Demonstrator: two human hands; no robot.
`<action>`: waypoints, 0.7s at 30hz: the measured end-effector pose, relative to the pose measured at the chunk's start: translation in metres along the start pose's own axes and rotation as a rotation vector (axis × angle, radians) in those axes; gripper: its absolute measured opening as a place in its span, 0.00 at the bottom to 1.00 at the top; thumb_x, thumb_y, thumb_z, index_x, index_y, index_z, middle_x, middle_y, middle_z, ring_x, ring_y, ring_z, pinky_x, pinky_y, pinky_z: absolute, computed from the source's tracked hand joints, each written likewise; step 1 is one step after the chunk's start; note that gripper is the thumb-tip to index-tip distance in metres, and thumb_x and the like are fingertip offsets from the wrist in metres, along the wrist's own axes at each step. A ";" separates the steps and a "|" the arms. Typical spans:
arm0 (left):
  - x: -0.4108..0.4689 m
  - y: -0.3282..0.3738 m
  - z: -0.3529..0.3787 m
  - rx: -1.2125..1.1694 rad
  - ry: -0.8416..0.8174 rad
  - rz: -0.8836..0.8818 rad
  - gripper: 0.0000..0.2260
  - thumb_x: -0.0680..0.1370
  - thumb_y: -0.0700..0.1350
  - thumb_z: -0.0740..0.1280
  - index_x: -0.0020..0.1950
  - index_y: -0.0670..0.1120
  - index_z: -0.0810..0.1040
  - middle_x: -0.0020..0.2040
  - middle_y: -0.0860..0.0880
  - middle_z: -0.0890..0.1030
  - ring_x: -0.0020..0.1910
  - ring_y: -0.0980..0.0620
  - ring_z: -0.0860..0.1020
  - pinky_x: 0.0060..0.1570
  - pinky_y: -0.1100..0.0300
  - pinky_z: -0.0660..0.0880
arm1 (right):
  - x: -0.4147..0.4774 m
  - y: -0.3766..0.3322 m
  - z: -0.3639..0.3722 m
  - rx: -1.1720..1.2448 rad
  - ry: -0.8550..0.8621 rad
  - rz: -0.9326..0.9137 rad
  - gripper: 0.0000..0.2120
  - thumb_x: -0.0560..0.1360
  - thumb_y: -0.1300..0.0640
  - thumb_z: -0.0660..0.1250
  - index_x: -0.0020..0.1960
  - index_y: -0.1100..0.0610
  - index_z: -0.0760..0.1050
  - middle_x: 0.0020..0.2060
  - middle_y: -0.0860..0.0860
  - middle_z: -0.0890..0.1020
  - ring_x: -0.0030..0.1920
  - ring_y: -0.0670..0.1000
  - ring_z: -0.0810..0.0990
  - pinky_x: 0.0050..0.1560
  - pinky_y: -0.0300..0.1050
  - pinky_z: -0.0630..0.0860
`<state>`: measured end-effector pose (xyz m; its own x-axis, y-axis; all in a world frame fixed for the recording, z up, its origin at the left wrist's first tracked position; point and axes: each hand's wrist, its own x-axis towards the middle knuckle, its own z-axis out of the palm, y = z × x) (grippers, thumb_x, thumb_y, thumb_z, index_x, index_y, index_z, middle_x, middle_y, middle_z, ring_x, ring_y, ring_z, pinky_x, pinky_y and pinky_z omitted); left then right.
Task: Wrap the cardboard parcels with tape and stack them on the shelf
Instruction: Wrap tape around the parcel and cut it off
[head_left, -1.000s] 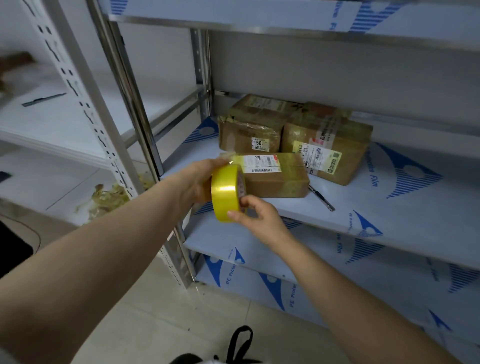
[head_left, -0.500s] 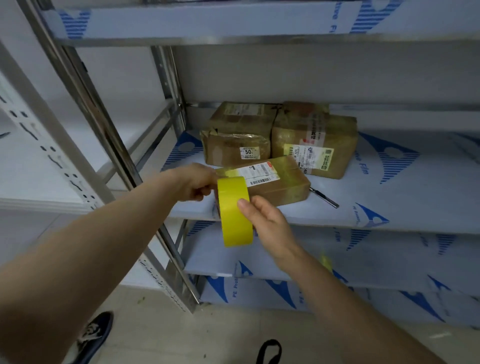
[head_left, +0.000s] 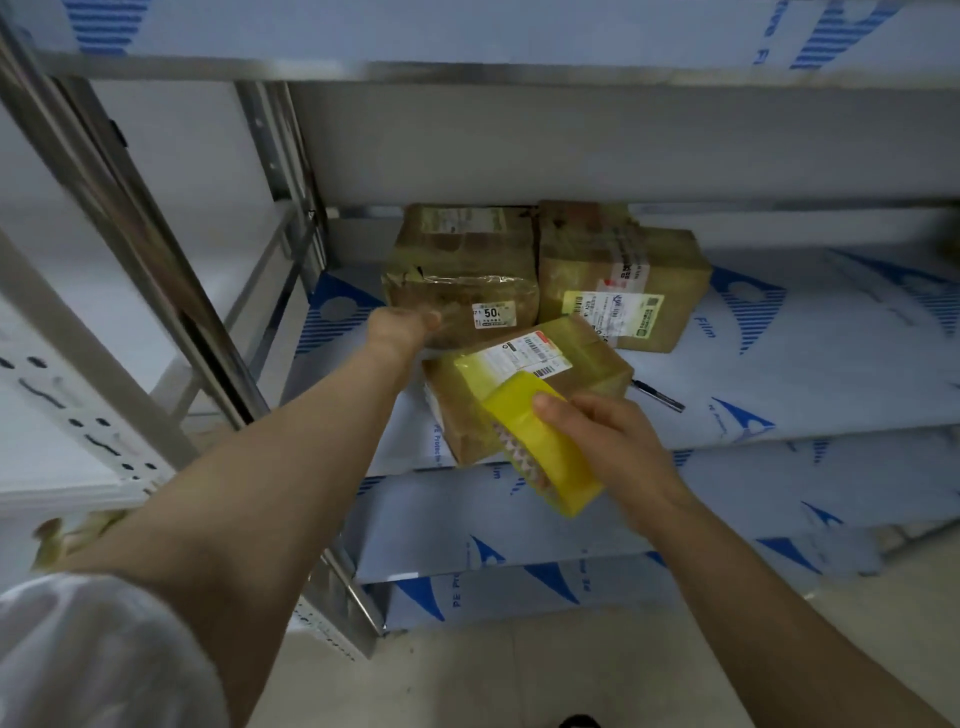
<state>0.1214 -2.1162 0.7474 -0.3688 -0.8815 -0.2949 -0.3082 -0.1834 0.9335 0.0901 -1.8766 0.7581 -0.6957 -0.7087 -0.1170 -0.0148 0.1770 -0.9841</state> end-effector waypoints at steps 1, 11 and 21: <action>0.004 -0.004 0.003 -0.015 0.003 -0.013 0.14 0.75 0.43 0.70 0.59 0.39 0.76 0.46 0.46 0.76 0.39 0.51 0.75 0.38 0.64 0.73 | 0.001 0.002 0.003 -0.008 0.044 0.009 0.15 0.72 0.46 0.70 0.38 0.58 0.80 0.35 0.51 0.85 0.35 0.48 0.83 0.36 0.41 0.80; 0.033 -0.034 0.009 0.059 0.018 -0.014 0.12 0.70 0.45 0.74 0.50 0.42 0.79 0.48 0.44 0.80 0.48 0.45 0.80 0.53 0.53 0.78 | 0.010 0.001 0.020 -0.131 0.191 0.104 0.24 0.73 0.43 0.69 0.49 0.66 0.78 0.48 0.61 0.82 0.50 0.59 0.80 0.55 0.58 0.77; 0.041 -0.047 0.014 0.103 0.035 -0.050 0.09 0.70 0.44 0.73 0.43 0.42 0.75 0.45 0.43 0.79 0.45 0.43 0.79 0.50 0.51 0.79 | 0.015 0.009 0.025 -0.191 0.199 0.159 0.24 0.73 0.45 0.69 0.50 0.68 0.77 0.48 0.63 0.80 0.47 0.60 0.81 0.53 0.59 0.76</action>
<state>0.1088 -2.1375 0.6886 -0.3207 -0.8872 -0.3318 -0.4146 -0.1834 0.8913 0.0974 -1.9027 0.7446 -0.8268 -0.5177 -0.2199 -0.0166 0.4133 -0.9104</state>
